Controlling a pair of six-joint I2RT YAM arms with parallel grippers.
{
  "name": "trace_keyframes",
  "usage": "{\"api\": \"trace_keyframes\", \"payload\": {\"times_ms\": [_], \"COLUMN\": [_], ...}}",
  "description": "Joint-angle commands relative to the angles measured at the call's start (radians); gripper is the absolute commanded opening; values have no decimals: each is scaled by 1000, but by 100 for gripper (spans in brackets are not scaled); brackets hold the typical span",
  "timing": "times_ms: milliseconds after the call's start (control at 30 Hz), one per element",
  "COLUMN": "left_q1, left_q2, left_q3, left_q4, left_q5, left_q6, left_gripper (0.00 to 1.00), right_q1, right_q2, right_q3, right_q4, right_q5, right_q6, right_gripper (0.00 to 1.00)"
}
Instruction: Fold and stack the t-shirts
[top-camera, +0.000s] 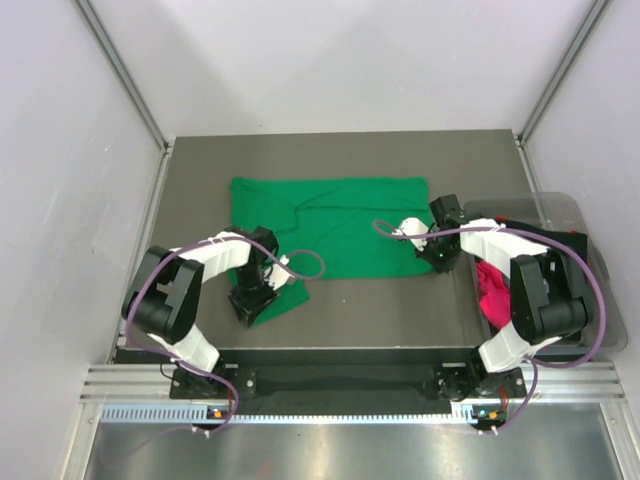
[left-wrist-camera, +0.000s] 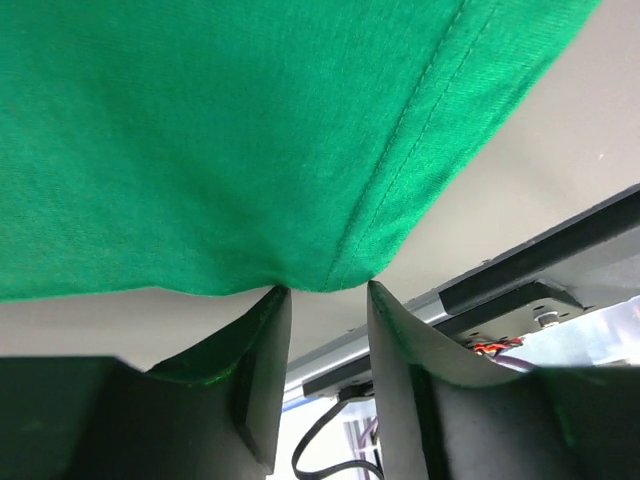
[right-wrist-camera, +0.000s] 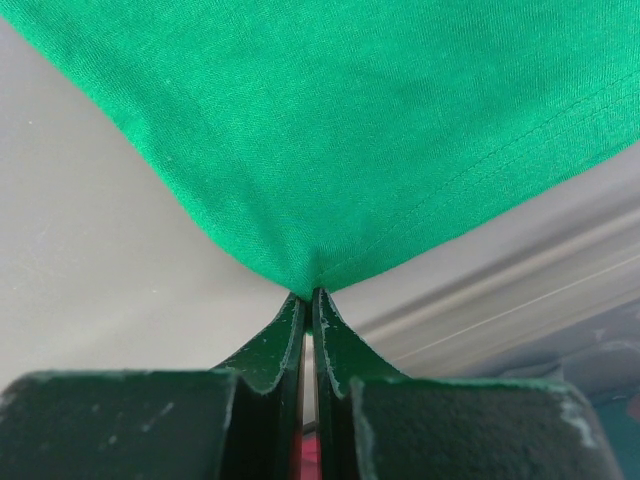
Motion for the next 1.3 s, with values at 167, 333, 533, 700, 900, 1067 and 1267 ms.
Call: {"api": "trace_keyframes", "payload": {"times_ms": [167, 333, 533, 700, 900, 1067, 1267], "left_q1": [-45, -73, -80, -97, -133, -140, -140], "left_q2": [49, 41, -9, -45, 22, 29, 52], "left_q3": [-23, -14, 40, 78, 77, 68, 37], "left_q4": [80, 75, 18, -19, -6, -8, 15], "left_q5": [-31, -43, -42, -17, -40, -40, -69], "left_q6": [-28, -58, -91, -105, -116, -116, -113], "left_gripper": [33, 41, 47, 48, 44, 40, 41], "right_q1": [0, 0, 0, 1, 0, -2, -2], "right_q2": [-9, -11, -14, -11, 0, -14, -10], "right_q3": [30, 34, 28, 25, 43, 27, 5], "right_q4": [1, -4, -7, -1, -9, -6, 10], "right_q5": [-16, -15, -13, -13, -27, -15, -12], "right_q6": [9, 7, 3, 1, 11, -2, -2], "right_gripper": [1, 1, 1, 1, 2, 1, 2]}}
